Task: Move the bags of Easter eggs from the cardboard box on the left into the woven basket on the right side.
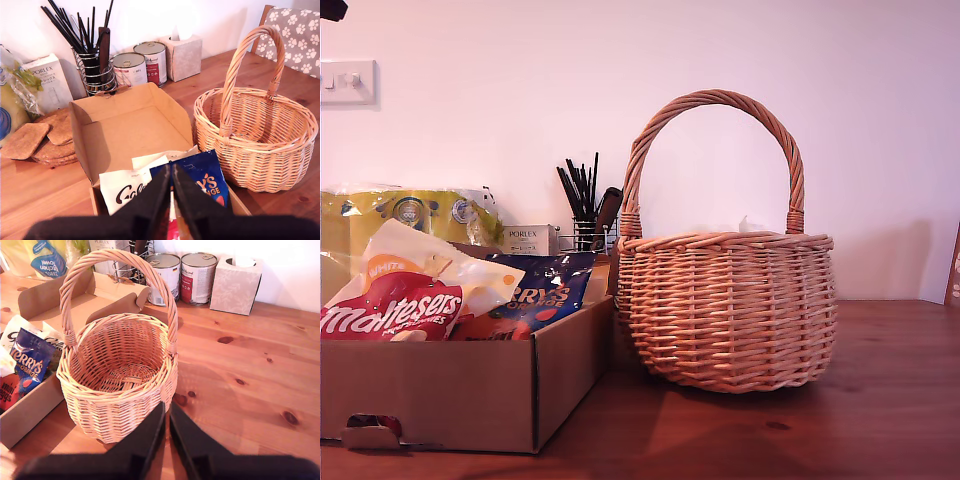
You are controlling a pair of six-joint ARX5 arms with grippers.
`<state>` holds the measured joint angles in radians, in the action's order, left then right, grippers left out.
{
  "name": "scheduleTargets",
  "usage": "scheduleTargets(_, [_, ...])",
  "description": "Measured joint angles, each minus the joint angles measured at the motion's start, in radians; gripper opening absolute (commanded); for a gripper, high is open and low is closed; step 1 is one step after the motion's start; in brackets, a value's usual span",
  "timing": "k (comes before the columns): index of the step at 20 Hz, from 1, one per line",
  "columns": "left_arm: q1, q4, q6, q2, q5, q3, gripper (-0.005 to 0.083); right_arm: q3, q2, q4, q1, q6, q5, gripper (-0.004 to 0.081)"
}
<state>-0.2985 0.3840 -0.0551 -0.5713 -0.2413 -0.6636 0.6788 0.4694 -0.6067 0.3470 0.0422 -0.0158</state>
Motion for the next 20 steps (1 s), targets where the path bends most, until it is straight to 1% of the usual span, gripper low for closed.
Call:
scheduleTargets(1, [0.011,-0.038,0.0,-0.037,-0.054,0.01,-0.0023,-0.018,0.015,0.055,0.0,-0.045,-0.001,-0.0012])
scheduleTargets(2, [0.018,-0.061,-0.074,-0.082,-0.076,0.01,-0.0023,-0.035,0.055,0.084,0.0,-0.093,-0.001,-0.0012])
scheduleTargets(3, [0.018,-0.063,-0.083,-0.122,-0.084,0.012,-0.0023,-0.051,0.095,0.09,0.0,-0.109,-0.002,-0.0012])
scheduleTargets(5, [0.018,-0.05,-0.085,-0.169,-0.084,0.04,-0.0023,-0.091,0.133,0.078,0.0,-0.117,-0.002,-0.0012])
scheduleTargets(8, [0.018,-0.042,-0.082,-0.137,-0.087,0.055,-0.0023,-0.097,0.102,0.087,0.0,-0.12,-0.002,-0.0012])
scheduleTargets(10, [0.019,-0.028,-0.095,-0.124,-0.089,0.043,-0.0024,-0.092,0.097,0.102,0.003,-0.116,-0.031,-0.0012])
scheduleTargets(11, [0.019,-0.011,-0.117,-0.119,-0.09,0.032,-0.0024,-0.083,0.103,0.107,0.01,-0.097,-0.048,-0.0012])
scheduleTargets(14, [0.018,0.093,-0.174,-0.099,-0.111,-0.016,-0.0024,-0.022,0.156,0.115,0.08,-0.061,-0.076,-0.0012])
scheduleTargets(15, [0.016,0.132,-0.175,-0.097,-0.123,-0.032,-0.0024,-0.008,0.171,0.119,0.112,-0.043,-0.091,-0.0012])
scheduleTargets(18, [-0.003,0.26,-0.417,-0.092,-0.141,-0.045,-0.0024,-0.003,0.206,0.098,0.213,0.008,-0.154,-0.0012])
scheduleTargets(20, [-0.009,0.315,-0.518,-0.122,-0.159,-0.045,-0.002,-0.003,0.216,0.056,0.277,0.035,-0.163,-0.0012])
